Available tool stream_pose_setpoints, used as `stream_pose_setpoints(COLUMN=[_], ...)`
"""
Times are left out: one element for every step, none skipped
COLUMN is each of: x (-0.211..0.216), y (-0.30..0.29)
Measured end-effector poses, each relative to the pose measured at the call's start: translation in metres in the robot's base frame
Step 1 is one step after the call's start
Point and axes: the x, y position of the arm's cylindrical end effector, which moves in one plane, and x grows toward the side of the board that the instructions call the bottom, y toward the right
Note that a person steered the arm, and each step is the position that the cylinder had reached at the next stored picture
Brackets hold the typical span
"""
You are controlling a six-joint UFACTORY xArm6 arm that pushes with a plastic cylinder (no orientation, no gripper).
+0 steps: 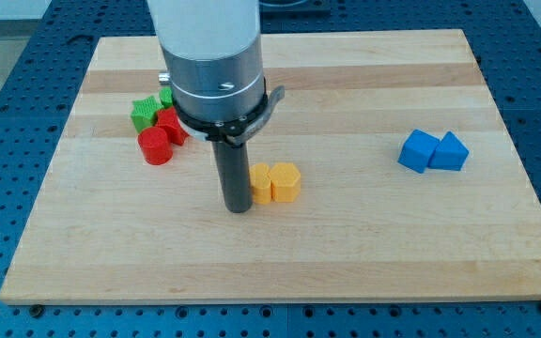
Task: Push the yellow heart along with the yellow hexagon closer to the blue cube
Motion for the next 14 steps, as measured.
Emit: stream_pose_setpoints(x=[0.0,0.0,0.003,0.058,0.099,0.085,-0.035,-0.039,-0.04,-0.039,-0.039,-0.039,-0.039,-0.039], y=[0.038,0.075,0.096,0.04,-0.05,-0.083,-0.082,-0.082,-0.051,-0.046,-0.037,-0.005,0.033,0.066])
